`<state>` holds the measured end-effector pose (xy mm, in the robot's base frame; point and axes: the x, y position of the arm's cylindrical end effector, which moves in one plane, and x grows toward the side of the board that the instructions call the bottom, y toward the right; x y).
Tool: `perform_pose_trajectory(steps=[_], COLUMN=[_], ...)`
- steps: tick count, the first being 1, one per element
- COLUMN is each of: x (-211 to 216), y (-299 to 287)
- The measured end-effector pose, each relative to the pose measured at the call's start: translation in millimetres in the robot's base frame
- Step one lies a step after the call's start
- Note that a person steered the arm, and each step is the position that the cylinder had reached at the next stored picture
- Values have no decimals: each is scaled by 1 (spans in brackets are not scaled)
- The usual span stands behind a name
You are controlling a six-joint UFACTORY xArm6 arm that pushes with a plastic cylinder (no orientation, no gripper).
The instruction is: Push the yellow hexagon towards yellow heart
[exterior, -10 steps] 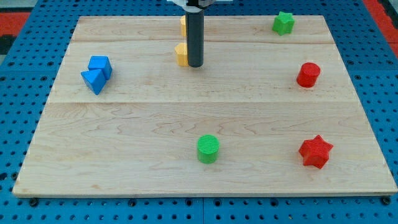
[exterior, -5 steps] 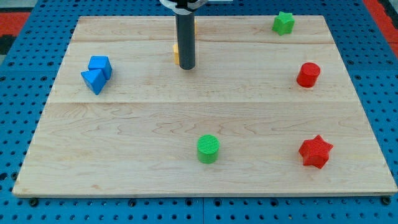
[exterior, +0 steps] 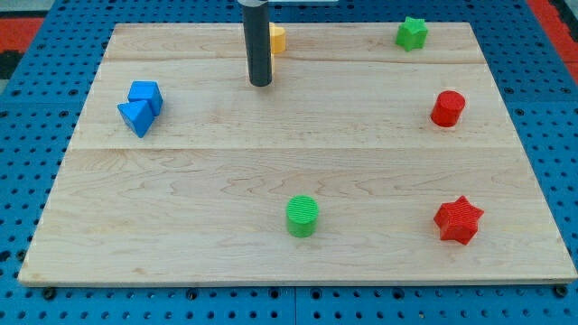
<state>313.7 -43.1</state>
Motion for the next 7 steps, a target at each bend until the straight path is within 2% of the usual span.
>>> perform_pose_trajectory(steps=[2,4,5,7], x=[-29,-29,8,146], y=[0,0,-3,-27])
